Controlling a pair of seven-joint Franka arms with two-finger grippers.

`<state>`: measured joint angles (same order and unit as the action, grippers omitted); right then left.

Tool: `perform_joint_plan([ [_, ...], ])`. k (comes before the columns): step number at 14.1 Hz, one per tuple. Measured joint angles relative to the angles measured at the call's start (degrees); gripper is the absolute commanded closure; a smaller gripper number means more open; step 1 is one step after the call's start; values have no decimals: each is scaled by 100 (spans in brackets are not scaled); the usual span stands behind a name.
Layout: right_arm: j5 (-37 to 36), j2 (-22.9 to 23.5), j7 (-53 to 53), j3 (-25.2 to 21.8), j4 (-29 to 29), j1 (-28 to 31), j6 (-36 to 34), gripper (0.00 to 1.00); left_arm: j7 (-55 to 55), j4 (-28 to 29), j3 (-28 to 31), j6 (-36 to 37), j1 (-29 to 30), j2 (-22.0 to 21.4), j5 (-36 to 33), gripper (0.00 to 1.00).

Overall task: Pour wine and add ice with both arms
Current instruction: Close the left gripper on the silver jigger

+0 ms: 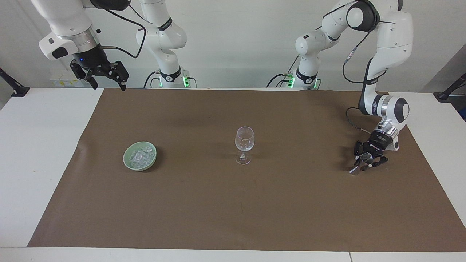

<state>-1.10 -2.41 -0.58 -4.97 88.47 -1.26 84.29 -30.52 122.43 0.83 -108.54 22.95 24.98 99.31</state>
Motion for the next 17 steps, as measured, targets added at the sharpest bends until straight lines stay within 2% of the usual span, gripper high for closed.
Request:
perform_joint_plan([
  [8, 0, 0, 0, 0, 0, 0, 0, 0, 15, 0, -1, 0, -1, 0, 3, 83],
  [14, 0, 0, 0, 0, 0, 0, 0, 0, 16, 0, -1, 0, -4, 0, 15, 100],
  [17, 0, 0, 0, 0, 0, 0, 0, 0, 18, 0, -1, 0, -4, 1, 25, 100],
])
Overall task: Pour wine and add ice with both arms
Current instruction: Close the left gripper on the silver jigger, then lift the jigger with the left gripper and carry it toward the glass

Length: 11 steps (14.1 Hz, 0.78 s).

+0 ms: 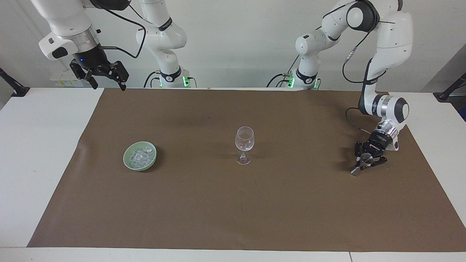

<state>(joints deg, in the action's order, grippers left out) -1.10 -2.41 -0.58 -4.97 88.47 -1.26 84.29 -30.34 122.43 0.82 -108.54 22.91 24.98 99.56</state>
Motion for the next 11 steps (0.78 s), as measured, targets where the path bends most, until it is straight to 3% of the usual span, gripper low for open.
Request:
perform_joint_plan([
  [11, 0, 0, 0, 0, 0, 0, 0, 0, -22, -197, -37, -155, -234, -171, 85, 100],
])
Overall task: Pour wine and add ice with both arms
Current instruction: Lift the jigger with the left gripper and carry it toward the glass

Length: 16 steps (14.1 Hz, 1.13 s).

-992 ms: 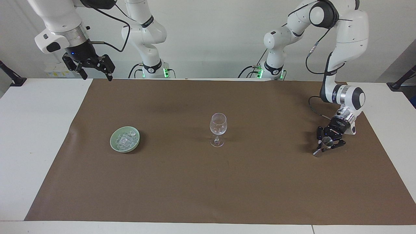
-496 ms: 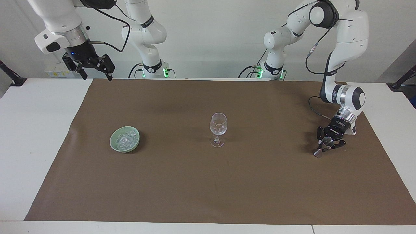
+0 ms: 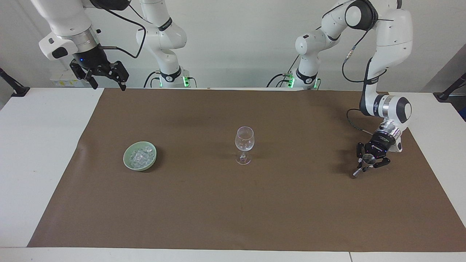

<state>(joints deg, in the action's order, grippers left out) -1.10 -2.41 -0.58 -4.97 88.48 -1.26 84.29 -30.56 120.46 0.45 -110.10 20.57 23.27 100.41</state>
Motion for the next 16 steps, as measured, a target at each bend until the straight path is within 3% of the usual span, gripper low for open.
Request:
perform_joint_plan([
  [10, 0, 0, 0, 0, 0, 0, 0, 0, -80, 196, -26, -679, -1111, -618, 636, 100],
  [16, 0, 0, 0, 0, 0, 0, 0, 0, -75, 536, -43, -1911, -2334, -1332, 1658, 100],
])
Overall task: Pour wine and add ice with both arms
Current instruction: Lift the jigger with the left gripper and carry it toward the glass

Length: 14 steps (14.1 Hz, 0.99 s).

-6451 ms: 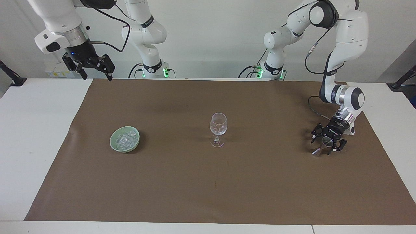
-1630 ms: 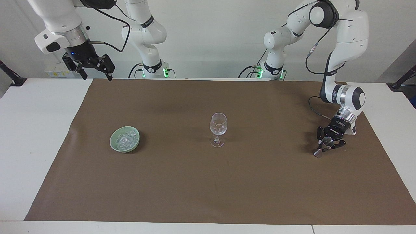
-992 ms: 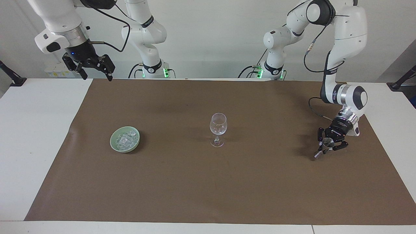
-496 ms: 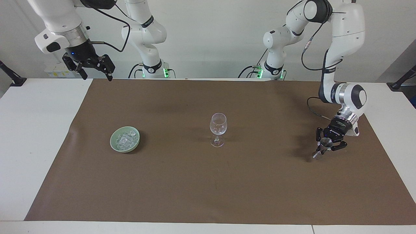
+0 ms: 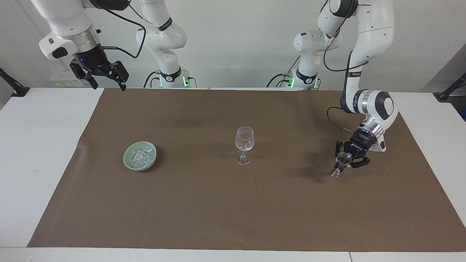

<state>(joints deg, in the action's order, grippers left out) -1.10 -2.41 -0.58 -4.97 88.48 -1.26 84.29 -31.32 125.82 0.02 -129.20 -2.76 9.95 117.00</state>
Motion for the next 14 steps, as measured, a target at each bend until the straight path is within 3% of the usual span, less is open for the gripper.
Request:
perform_joint_plan([
  [7, 0, 0, 0, 0, 0, 0, 0, 0, 213, 55, -3, -1236, -1240, -402, 999, 100],
  [14, 0, 0, 0, 0, 0, 0, 0, 0, 216, -62, -302, -2052, -1486, -581, 1111, 100],
])
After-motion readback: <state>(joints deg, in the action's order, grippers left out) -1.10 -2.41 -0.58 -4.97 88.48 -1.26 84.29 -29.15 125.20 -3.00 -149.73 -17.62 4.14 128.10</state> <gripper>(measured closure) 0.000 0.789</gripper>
